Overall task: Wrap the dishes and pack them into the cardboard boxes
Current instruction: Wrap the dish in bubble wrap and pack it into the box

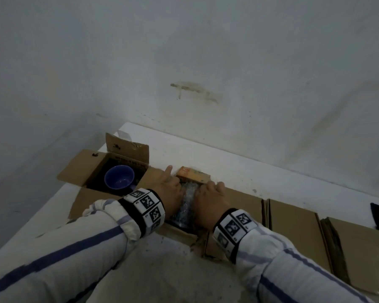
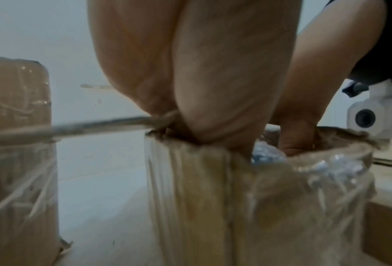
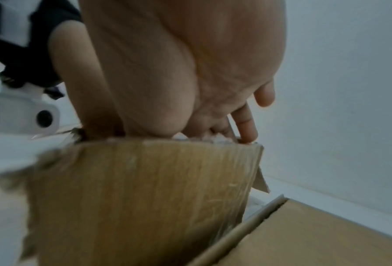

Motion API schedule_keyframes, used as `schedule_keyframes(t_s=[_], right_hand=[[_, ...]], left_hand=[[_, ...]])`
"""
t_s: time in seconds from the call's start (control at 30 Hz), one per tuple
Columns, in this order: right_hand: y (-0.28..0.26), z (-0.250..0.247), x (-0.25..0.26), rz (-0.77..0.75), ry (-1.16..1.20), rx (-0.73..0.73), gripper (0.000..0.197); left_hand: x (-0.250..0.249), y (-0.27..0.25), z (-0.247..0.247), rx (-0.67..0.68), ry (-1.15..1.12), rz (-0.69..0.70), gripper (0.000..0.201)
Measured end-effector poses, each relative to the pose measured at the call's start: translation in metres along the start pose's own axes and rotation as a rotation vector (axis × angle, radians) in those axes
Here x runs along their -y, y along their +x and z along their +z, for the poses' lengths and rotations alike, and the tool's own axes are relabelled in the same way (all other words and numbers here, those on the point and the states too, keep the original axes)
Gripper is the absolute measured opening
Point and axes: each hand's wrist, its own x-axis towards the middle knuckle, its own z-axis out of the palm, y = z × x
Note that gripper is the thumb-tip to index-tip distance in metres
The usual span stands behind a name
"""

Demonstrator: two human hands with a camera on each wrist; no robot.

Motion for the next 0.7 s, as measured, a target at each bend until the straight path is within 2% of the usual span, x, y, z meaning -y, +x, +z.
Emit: schedule_keyframes(t_s=[0.07,0.13,0.23,0.3,0.33,0.4,0.47,0.57,0.63,0.7], right_hand=[[-0.001,0.002,0.005,-0.025,-0.058,-0.037,0.043],[-0.004,0.003,0.004,-0.047,-0.031,-0.063,0.044],[-0.007,0.003,-0.005,-0.036,0.083,-0.033,0.067],[-0.006,-0.004,-0.016,-0.041,0.181,0.076,0.084],[-0.006,-0.01,-0.021,-0.051,0.205,0.127,0.086],[-0.005,-0.017,-0.028,-0.06,0.198,0.178,0.081],[-0.005,-0.015,-0.022,-0.042,0.16,0.119,0.064],[-0.005,-0.005,-0.003,-0.009,0.048,-0.01,0.041],[-0.004,0.001,0.005,-0.018,-0.012,-0.041,0.044],[-0.005,0.003,0.002,-0.033,-0.029,-0.058,0.052]], left_hand=[[-0.002,-0.003,0.011,0.022,0.008,-0.015,0.04],[-0.002,-0.005,0.015,0.023,0.024,-0.003,0.036],[-0.003,-0.004,0.013,-0.037,0.007,-0.002,0.039],[0.0,-0.004,0.01,-0.043,-0.033,-0.006,0.047],[0.002,-0.006,0.005,-0.021,-0.048,-0.006,0.052],[0.006,-0.009,-0.007,0.051,-0.086,0.015,0.069],[0.008,-0.011,-0.013,0.091,-0.111,0.032,0.077],[0.005,-0.011,-0.011,0.022,-0.072,0.018,0.06],[0.0,-0.011,-0.003,-0.002,-0.051,-0.015,0.049],[-0.002,-0.011,0.002,-0.028,-0.047,-0.022,0.048]])
